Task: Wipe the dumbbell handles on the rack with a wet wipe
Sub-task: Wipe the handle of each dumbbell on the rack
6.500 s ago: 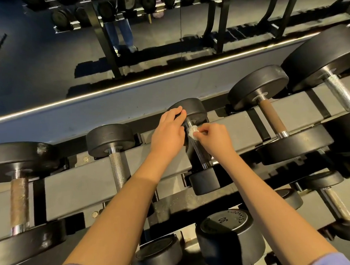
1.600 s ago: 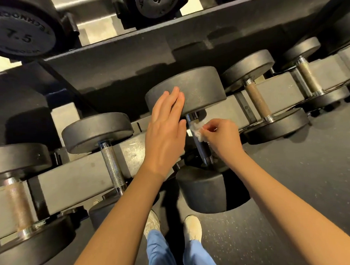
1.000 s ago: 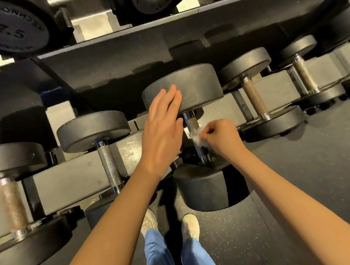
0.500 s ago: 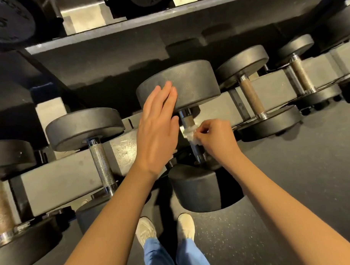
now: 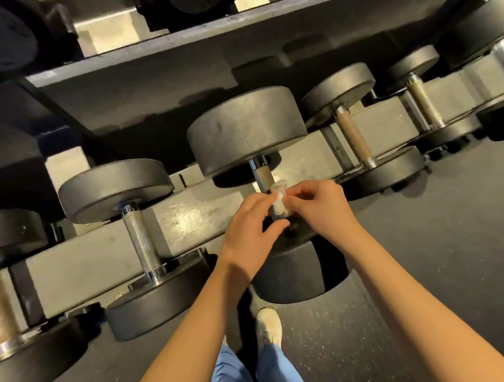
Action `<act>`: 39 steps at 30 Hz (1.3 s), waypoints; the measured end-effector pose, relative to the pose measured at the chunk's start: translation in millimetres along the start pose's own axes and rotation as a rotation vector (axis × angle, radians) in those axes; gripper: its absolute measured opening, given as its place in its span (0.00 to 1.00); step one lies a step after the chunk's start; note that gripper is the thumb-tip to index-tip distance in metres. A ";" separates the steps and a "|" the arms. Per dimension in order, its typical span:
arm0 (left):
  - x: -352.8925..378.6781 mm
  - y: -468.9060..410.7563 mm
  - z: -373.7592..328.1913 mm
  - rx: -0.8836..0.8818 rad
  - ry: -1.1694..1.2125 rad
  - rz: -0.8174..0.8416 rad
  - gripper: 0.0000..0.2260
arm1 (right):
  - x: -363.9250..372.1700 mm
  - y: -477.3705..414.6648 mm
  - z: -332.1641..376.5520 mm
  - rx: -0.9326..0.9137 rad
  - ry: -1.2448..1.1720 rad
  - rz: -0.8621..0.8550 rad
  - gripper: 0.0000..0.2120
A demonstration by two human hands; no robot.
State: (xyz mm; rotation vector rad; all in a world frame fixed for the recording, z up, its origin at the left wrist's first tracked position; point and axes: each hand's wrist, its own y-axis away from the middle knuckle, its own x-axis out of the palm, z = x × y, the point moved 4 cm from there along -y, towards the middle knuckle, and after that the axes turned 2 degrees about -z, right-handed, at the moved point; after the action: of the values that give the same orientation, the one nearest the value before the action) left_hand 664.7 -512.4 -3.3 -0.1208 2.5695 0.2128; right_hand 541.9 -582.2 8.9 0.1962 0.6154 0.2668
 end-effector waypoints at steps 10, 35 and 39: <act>-14.6 -18.9 6.3 -0.090 0.107 -0.352 0.06 | -8.3 9.0 -5.6 -0.019 -0.061 0.004 0.11; -15.7 -38.7 17.4 -0.180 0.136 -0.387 0.05 | -3.0 27.6 -24.8 -0.005 0.120 -0.259 0.14; -7.7 -35.1 15.8 -0.190 0.081 -0.322 0.06 | -2.0 28.2 -24.1 -0.023 0.135 -0.280 0.13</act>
State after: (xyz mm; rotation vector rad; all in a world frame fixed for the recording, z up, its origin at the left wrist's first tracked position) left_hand 684.0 -543.7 -16.9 -0.6195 2.5586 0.3333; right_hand 520.8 -553.6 -2.1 0.0687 0.7649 0.0169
